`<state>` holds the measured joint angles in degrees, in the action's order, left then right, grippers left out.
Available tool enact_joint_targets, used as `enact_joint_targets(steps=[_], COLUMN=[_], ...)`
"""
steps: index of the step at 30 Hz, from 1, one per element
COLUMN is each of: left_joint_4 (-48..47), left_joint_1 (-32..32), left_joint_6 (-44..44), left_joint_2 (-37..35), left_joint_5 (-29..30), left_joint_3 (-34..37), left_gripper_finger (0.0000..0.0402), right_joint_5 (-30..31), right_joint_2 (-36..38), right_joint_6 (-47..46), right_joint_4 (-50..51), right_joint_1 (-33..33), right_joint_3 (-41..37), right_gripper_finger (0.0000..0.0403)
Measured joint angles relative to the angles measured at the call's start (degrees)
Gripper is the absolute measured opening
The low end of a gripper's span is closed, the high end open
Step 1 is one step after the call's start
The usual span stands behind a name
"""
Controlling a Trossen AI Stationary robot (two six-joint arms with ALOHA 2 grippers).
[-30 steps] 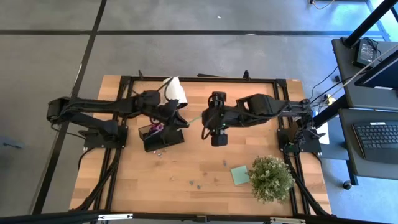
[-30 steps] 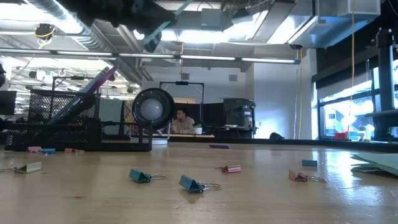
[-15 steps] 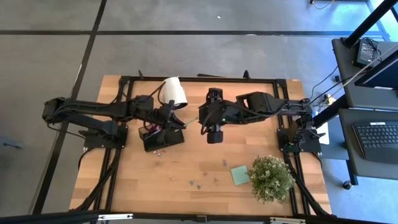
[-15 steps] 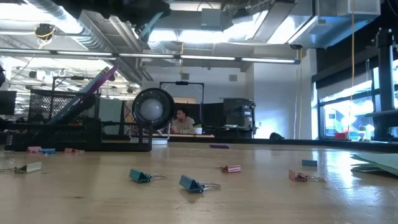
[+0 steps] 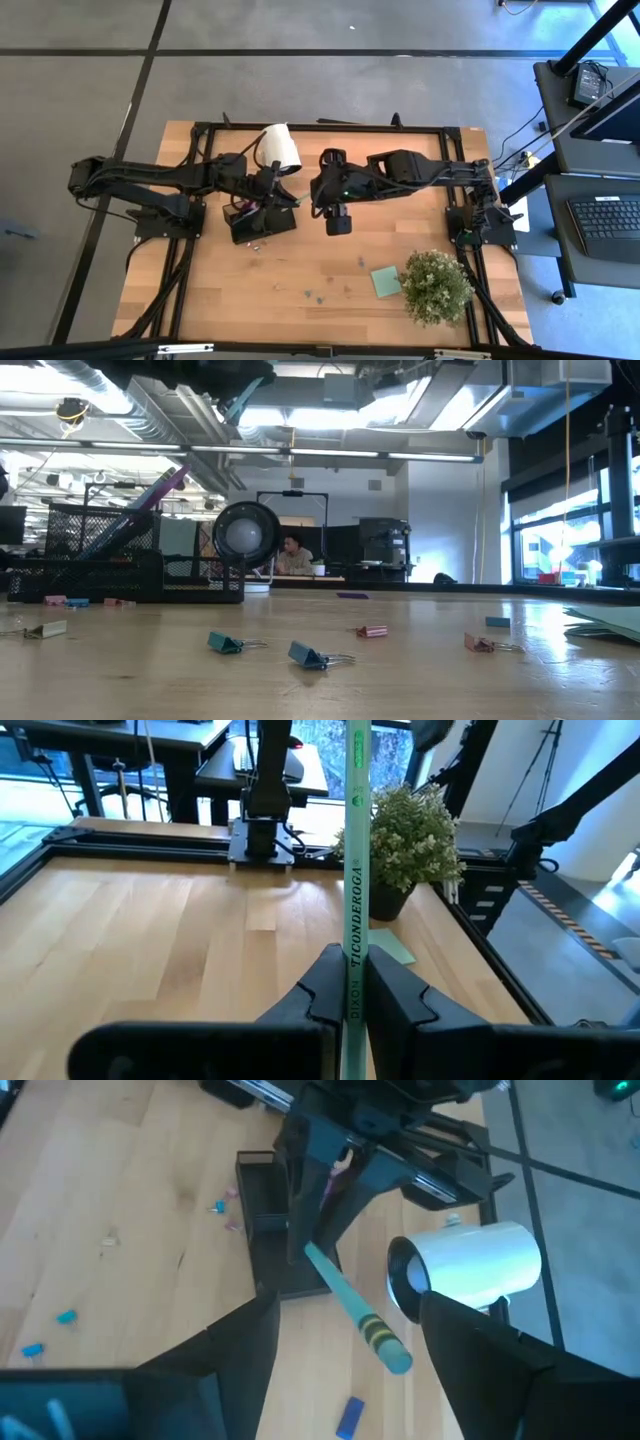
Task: Pick and place office supplies into organizer
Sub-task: Put the green pencil into the black desk organizer
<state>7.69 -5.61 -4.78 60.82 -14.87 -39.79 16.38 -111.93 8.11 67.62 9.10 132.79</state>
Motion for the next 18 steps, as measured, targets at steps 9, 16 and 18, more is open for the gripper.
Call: enact_joint_targets(steps=[9,16,18], left_joint_4=[-0.1,-0.1,-0.2], left_joint_1=[-0.1,-0.1,-0.1], left_joint_6=[0.0,0.0,0.1], left_joint_2=[0.0,0.0,0.0], left_joint_5=[0.1,0.1,0.1], left_joint_3=[0.0,0.0,0.0], left_gripper_finger=[0.0017,0.0017,0.0017], right_joint_5=[-0.1,-0.1,-0.1], right_joint_2=[0.0,0.0,-0.1], right_joint_6=[-0.1,-0.1,0.0], right_joint_4=[0.0,0.0,0.0], right_joint_1=[0.0,0.0,0.0], right_joint_3=[0.0,0.0,0.0], right_gripper_finger=[0.0183,0.0133,0.0121])
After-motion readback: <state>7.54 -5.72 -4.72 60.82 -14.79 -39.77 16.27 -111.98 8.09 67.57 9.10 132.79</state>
